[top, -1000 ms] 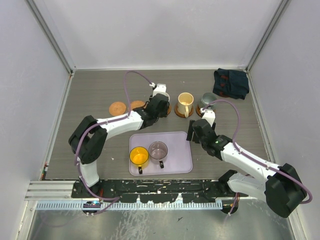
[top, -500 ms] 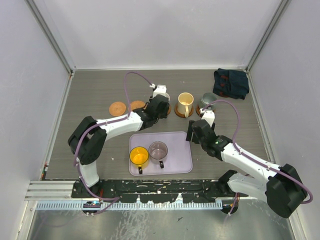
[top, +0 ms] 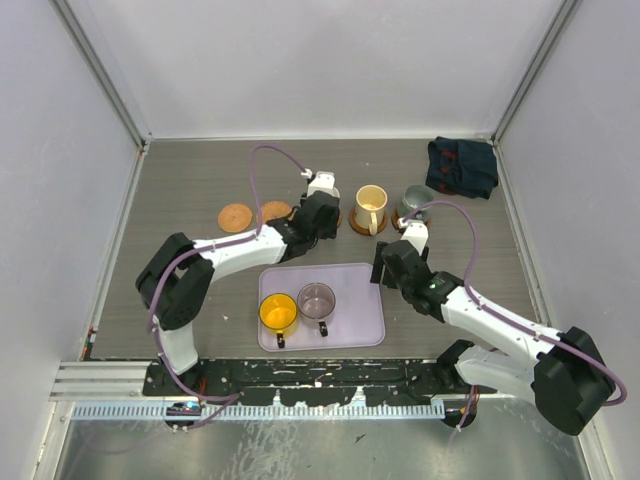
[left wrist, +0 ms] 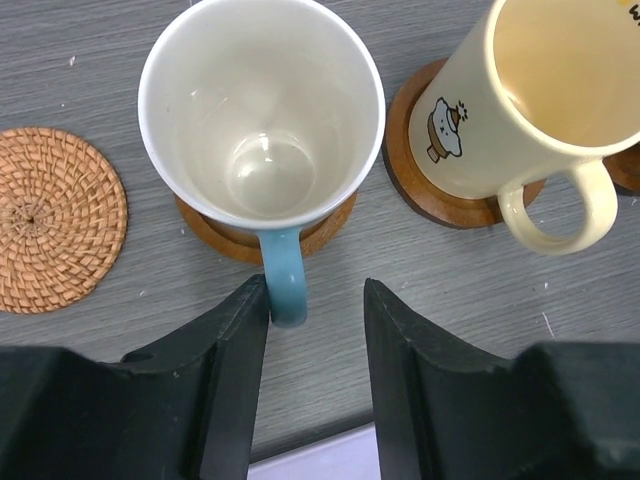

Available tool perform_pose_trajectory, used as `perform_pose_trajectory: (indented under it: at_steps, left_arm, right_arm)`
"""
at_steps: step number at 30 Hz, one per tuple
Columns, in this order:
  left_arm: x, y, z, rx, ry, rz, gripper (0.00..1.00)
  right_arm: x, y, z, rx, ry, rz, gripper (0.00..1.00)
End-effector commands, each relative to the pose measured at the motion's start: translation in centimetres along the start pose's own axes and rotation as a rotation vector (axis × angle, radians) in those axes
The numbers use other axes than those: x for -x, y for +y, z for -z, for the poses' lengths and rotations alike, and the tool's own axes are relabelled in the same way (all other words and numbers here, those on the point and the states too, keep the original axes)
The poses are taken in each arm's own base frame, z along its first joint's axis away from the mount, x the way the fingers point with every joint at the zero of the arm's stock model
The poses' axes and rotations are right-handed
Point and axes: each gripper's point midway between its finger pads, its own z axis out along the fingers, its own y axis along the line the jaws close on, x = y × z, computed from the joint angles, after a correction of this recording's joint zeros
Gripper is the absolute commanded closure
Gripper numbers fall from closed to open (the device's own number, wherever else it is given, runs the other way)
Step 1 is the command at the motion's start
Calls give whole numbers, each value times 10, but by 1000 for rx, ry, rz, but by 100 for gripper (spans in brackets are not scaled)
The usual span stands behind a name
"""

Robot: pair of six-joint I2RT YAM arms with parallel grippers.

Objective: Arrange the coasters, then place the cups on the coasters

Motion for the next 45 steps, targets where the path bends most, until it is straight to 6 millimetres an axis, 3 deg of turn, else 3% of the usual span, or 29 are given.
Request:
perform_pose_trajectory:
  at_steps: [1, 3, 8, 10, 19, 22, 26, 35, 42, 45]
  left_arm:
    - [36, -12, 18, -50, -98, 56, 54]
    - [37, -9, 21, -40, -101, 53, 49]
    - [41, 3, 31, -1, -113, 37, 24]
    - [43, 8, 36, 10, -122, 31, 20]
    - [49, 33, 84, 9, -153, 1, 16]
    - [40, 48, 108, 10, -143, -17, 24]
    - [30, 67, 151, 0, -119, -35, 25]
    - [-35, 91, 223, -34, 108, -51, 23]
    - [-80, 98, 261, -65, 268, 30, 23]
    - [-93, 90, 268, -99, 316, 29, 23]
  right_arm:
    - [27, 11, 8, 21, -75, -45, 25]
    - [28, 12, 8, 22, -78, -45, 25]
    - [31, 14, 10, 21, -86, -39, 25]
    - [33, 14, 10, 17, -92, -37, 25]
    - [56, 15, 18, -1, -148, -35, 24]
    - [65, 15, 22, -4, -173, -43, 22]
    - [75, 17, 25, -8, -199, -52, 19]
    - [94, 11, 29, -54, -255, -49, 17]
    - [96, 12, 28, -52, -261, -50, 17]
    - [93, 15, 26, -38, -256, -51, 17]
